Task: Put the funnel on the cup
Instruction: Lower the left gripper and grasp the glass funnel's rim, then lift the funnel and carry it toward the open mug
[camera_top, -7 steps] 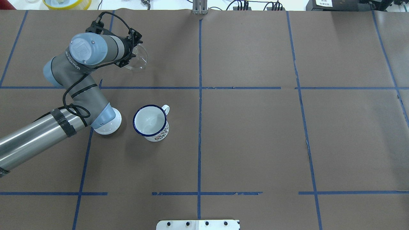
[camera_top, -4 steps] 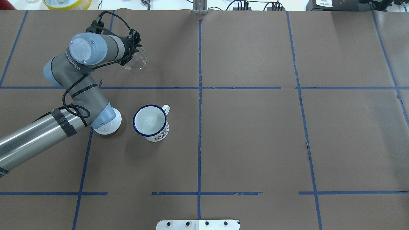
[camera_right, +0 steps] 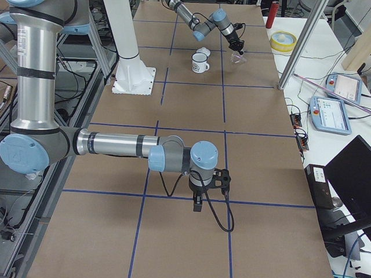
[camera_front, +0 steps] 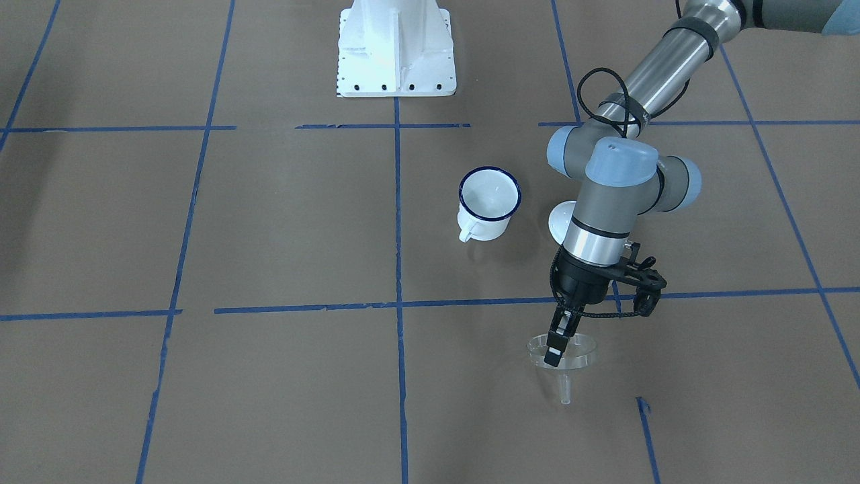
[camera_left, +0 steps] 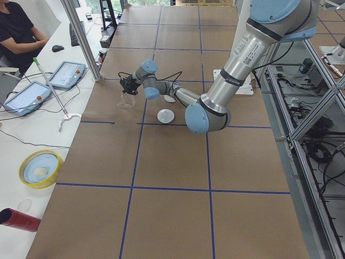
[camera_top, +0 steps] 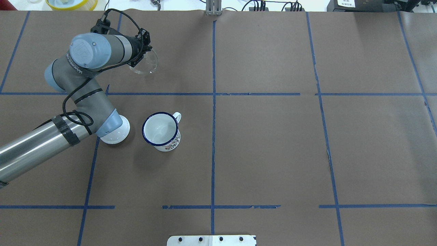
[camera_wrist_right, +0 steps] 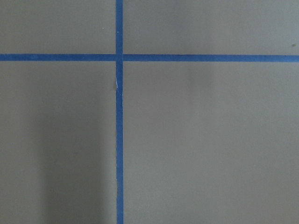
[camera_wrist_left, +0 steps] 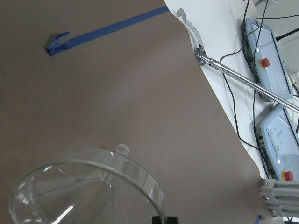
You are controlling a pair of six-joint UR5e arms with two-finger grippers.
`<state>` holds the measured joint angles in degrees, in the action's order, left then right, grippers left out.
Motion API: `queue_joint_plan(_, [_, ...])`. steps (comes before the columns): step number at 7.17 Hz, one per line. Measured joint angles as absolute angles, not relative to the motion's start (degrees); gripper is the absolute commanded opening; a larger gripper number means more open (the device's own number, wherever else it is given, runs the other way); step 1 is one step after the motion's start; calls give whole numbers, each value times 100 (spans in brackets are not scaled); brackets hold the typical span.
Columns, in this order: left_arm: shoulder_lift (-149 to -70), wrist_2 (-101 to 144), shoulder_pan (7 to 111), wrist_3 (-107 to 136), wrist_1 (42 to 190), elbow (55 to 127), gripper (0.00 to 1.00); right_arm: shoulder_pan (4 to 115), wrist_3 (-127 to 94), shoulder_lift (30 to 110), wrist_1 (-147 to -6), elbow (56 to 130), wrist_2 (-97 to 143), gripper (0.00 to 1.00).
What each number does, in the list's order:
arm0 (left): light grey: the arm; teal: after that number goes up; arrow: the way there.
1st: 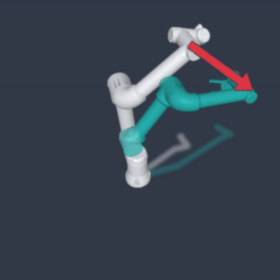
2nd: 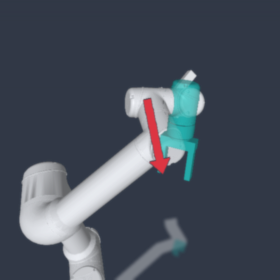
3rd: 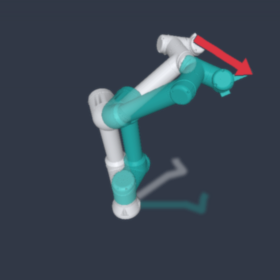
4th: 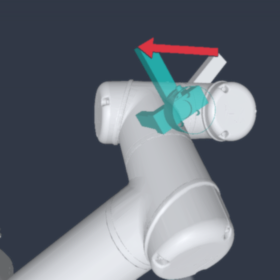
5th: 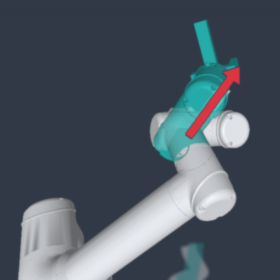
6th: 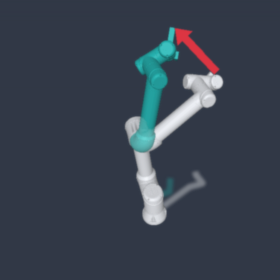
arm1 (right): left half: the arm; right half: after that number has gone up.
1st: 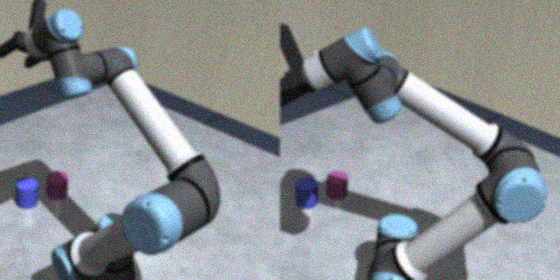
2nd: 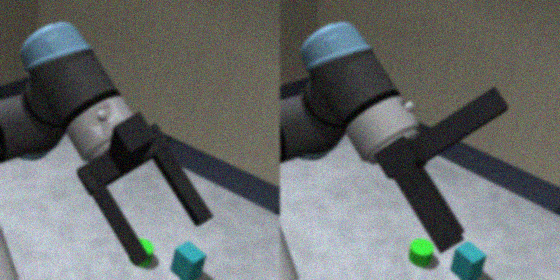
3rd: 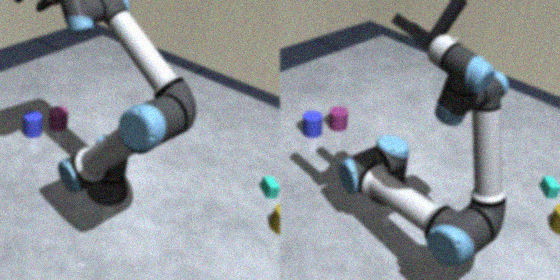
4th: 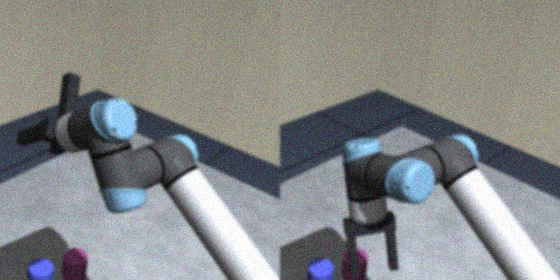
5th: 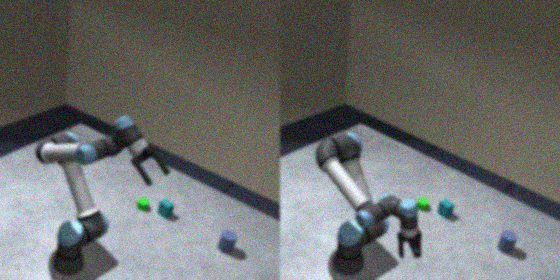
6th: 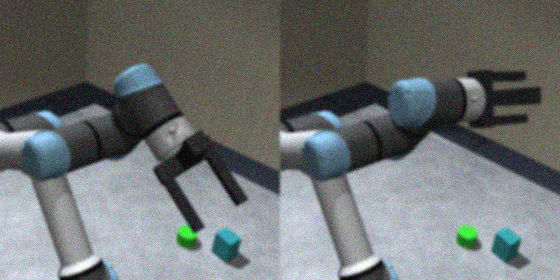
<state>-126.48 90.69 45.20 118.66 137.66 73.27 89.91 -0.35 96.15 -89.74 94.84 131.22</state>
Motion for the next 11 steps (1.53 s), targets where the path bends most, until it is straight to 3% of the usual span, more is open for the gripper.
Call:
queue_joint_plan(5, [-12360,10352,5028,11790,13463,8415,0,8991,-35,9615,-8974,9492,13122,100])
queue_joint_plan(9, [-12312,11050,5141,10121,10402,10344,0,8991,-35,9615,-8974,9490,13122,100])
queue_joint_plan(11, [-12605,11265,5118,8961,8838,10795,0,8991,-35,9615,-8974,9490,13122,100])
